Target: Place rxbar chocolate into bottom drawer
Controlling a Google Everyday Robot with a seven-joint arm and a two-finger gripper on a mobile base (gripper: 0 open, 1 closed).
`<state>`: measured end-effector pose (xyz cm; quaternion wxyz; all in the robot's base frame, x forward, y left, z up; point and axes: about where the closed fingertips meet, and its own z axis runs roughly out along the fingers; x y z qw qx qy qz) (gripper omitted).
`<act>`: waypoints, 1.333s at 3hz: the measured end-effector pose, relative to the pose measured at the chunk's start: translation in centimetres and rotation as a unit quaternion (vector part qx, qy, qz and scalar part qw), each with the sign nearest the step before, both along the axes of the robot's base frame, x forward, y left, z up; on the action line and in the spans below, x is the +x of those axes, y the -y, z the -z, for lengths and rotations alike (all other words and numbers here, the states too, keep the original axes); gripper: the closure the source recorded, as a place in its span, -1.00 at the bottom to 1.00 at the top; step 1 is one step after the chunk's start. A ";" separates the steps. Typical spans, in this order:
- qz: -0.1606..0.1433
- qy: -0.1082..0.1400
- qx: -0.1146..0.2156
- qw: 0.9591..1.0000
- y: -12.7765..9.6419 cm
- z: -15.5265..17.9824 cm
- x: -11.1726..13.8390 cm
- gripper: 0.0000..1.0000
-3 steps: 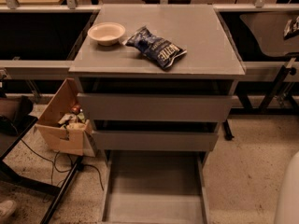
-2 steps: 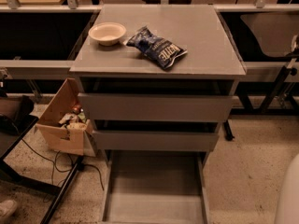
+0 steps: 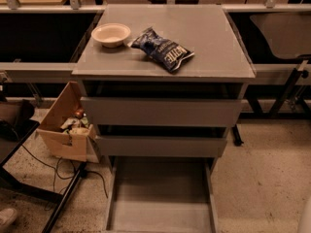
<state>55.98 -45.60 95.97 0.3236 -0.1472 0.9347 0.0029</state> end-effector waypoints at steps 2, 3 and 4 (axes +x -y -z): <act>0.040 -0.092 -0.021 0.995 -0.1 10.7 -9.4 1.00; 0.018 -0.071 -0.053 0.996 -2.4 10.3 -9.1 1.00; 0.018 -0.063 -0.051 0.997 -2.5 10.4 -8.6 1.00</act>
Offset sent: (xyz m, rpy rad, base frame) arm -0.3046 0.1142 -0.1225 -0.4548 0.7074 0.1377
